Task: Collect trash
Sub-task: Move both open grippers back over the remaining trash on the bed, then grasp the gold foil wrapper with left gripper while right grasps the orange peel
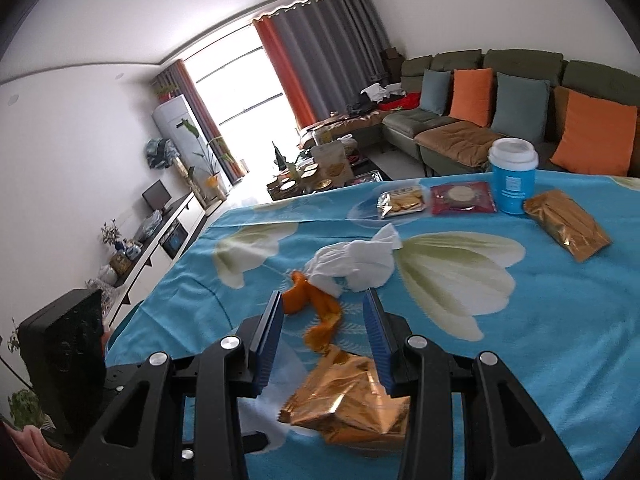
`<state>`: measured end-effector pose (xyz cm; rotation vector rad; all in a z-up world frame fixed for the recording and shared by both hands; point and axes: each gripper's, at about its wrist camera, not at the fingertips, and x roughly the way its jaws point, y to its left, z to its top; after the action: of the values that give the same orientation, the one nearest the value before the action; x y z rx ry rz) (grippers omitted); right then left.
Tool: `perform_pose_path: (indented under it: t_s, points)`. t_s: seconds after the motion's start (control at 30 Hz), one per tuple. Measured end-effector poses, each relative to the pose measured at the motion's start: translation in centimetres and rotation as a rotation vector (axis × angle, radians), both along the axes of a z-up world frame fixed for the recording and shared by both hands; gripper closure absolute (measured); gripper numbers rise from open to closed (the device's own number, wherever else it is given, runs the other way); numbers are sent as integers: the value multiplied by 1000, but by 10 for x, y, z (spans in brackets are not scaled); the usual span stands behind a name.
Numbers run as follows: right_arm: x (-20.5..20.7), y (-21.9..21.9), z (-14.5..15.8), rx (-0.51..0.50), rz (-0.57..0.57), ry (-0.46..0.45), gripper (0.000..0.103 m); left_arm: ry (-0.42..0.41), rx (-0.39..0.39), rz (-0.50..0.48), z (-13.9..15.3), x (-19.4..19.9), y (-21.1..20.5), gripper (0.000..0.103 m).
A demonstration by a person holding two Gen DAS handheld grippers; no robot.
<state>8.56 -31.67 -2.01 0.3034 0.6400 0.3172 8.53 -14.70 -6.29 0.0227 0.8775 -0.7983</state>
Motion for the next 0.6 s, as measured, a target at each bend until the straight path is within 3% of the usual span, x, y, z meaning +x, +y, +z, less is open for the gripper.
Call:
perform_pose_path:
  t_s: [0.27, 0.33, 0.43, 0.5, 0.6]
  points:
    - [1, -17, -7, 36, -24, 13, 64, -5, 20, -46, -1, 6, -29, 50]
    - [1, -21, -10, 46, -31, 20, 64, -5, 31, -61, -3, 7, -35, 59]
    - [1, -25, -14, 63, -31, 33, 64, 20, 40, -81, -9, 9, -41, 66]
    - [2, -27, -17, 65, -32, 37, 64, 28, 37, -97, -11, 8, -42, 79]
    - [4, -30, -20, 83, -28, 51, 64, 18, 35, -102, -8, 6, -42, 84]
